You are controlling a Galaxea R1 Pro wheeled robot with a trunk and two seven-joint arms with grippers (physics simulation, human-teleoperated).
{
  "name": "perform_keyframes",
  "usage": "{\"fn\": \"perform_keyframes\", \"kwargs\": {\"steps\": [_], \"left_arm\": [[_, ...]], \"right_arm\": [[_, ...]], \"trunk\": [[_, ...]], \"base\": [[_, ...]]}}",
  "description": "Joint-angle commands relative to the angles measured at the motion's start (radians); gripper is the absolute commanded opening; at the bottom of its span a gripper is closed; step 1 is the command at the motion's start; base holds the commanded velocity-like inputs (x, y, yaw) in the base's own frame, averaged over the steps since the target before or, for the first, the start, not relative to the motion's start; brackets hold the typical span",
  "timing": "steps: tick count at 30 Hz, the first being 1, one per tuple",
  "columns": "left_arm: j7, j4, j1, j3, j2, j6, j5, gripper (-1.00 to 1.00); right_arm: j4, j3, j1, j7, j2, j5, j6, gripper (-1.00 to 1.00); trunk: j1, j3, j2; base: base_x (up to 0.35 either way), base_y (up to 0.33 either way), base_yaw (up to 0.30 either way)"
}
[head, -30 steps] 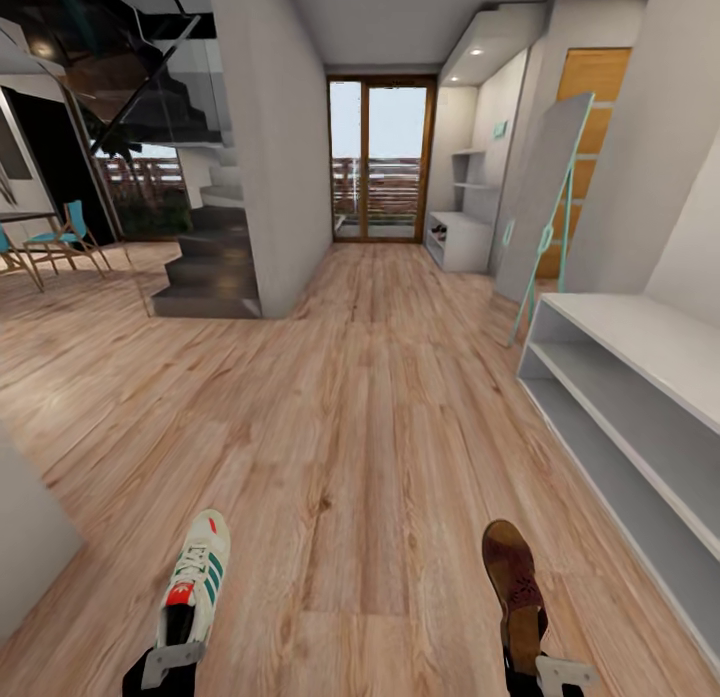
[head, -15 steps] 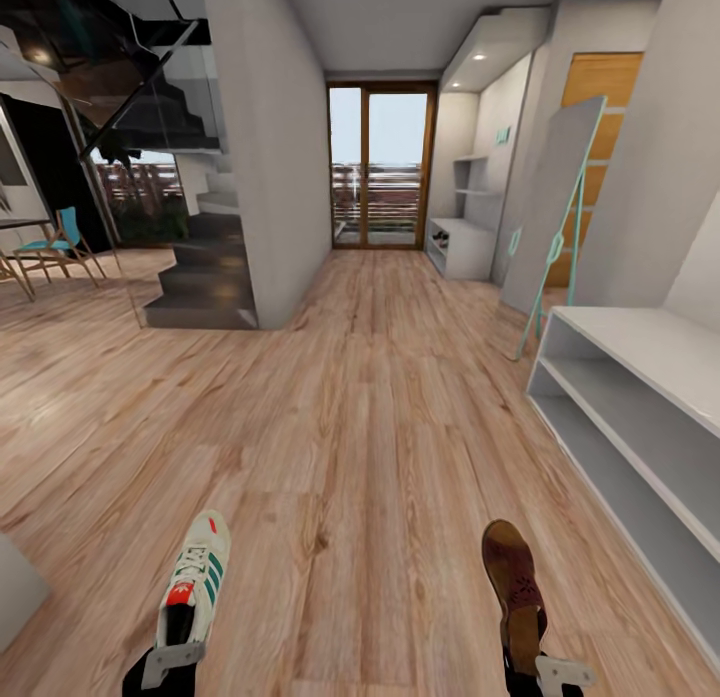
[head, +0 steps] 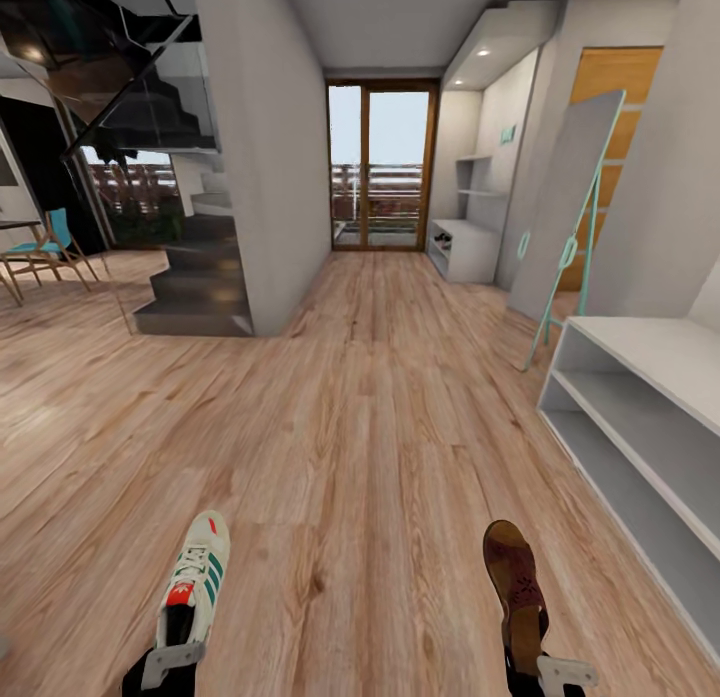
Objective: Pick up the two gym shoes and the two sandals from the corridor floor and place them onto the hallstand (shoe rack) in the corridor, making sure they are on the rack and not on the floor. Arrange them so the two gym shoes are next to each other and the two sandals are next to each other.
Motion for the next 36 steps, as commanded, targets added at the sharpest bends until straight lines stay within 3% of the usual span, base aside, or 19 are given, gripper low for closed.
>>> {"fn": "perform_keyframes", "kwargs": {"steps": [1, 36], "left_arm": [[-0.003, 0.001, -0.001, 0.008, -0.001, -0.004, -0.009, -1.00], [-0.003, 0.001, -0.001, 0.008, -0.001, -0.003, -0.009, -1.00]], "right_arm": [[0.001, -0.001, -0.001, -0.004, 0.000, 0.006, -0.002, -1.00], [0.031, 0.000, -0.001, -0.005, 0.003, 0.006, -0.004, -1.00]], "trunk": [[0.000, -0.001, 0.000], [0.000, -0.001, 0.000]], "base": [[0.338, 0.000, 0.000], [0.338, 0.000, 0.000]]}}
